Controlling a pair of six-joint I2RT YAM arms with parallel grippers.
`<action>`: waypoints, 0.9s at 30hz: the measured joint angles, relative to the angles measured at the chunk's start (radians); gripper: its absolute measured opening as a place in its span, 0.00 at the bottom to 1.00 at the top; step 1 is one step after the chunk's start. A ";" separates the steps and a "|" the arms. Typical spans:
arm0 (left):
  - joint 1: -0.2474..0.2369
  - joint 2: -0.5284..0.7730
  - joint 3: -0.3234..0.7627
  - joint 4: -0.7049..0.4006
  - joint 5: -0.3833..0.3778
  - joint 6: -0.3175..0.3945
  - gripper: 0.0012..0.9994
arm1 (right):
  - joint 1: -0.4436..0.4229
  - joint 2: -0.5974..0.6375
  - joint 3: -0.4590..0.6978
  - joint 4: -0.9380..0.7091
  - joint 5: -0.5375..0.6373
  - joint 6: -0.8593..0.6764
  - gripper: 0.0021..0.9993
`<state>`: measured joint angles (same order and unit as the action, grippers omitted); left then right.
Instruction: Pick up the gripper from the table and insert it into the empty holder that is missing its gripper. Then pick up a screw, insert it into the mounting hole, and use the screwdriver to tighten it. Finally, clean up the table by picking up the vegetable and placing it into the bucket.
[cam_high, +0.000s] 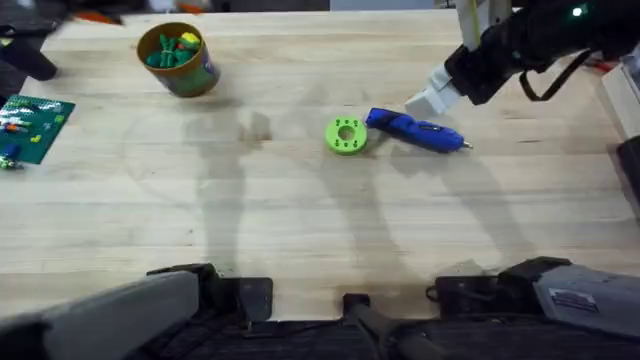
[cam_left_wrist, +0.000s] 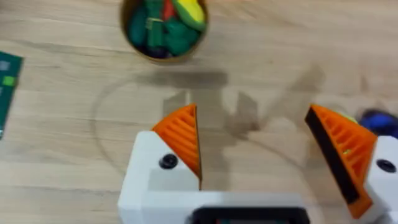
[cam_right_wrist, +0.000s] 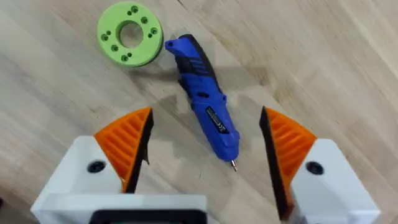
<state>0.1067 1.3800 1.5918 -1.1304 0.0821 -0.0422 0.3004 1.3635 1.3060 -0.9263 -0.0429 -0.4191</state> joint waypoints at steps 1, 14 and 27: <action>-0.036 -0.018 -0.032 0.001 -0.009 -0.008 0.99 | 0.000 0.000 0.000 -0.001 0.000 0.000 0.98; -0.351 -0.179 -0.430 0.048 -0.057 -0.109 0.99 | 0.000 0.000 0.000 -0.065 0.000 0.000 0.98; -0.355 -0.179 -0.430 0.064 -0.061 -0.116 0.99 | 0.000 0.000 0.000 -0.066 0.000 0.000 0.98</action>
<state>-0.2481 1.2011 1.1618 -1.0664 0.0208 -0.1585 0.3004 1.3632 1.3060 -0.9921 -0.0429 -0.4192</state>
